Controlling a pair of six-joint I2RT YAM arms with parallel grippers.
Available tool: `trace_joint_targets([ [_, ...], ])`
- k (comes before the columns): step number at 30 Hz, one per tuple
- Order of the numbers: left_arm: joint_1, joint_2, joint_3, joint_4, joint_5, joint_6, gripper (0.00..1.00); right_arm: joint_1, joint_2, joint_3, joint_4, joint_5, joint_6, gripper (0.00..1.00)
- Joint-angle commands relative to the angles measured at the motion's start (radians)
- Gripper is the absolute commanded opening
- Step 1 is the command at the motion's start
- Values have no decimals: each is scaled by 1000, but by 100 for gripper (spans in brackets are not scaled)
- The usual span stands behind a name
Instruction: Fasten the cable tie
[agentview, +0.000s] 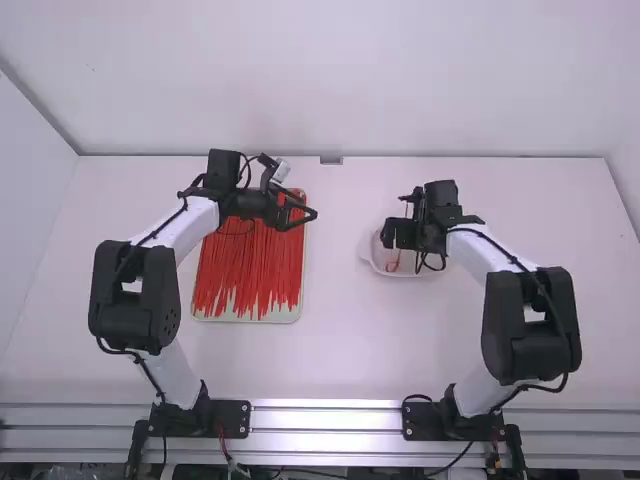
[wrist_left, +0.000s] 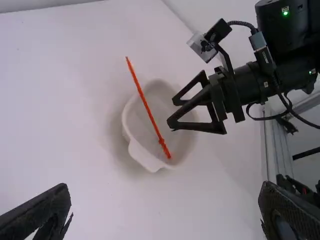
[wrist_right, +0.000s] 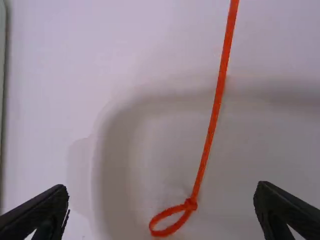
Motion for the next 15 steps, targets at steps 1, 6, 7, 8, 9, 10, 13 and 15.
trace_joint_targets([
  [1, 5, -41, 4, -40, -42, -6, 99, 0, -32, -10, -32, -14, 2, 99],
  [6, 5, -114, 11, -140, -159, 42, 99, -10, -93, -10, -96, -11, -7, 99],
  [7, 5, -148, 15, -167, -205, 37, 99, -11, -128, -10, -122, -10, -7, 99],
  [8, 5, -171, 16, -184, -235, 35, 99, -10, -153, -10, -137, -10, -7, 99],
  [9, 5, -204, 16, -207, -278, 31, 99, -10, -190, -10, -156, -11, -7, 99],
  [10, 5, -208, 16, -210, -284, 31, 99, -10, -194, -10, -159, -11, -7, 99],
  [13, 5, -271, 15, -267, -373, 29, 99, 4, -278, -10, -195, -9, -3, 99],
  [15, 4, -294, 15, -286, -390, 19, 99, 19, -317, -10, -209, -10, -4, 99],
])
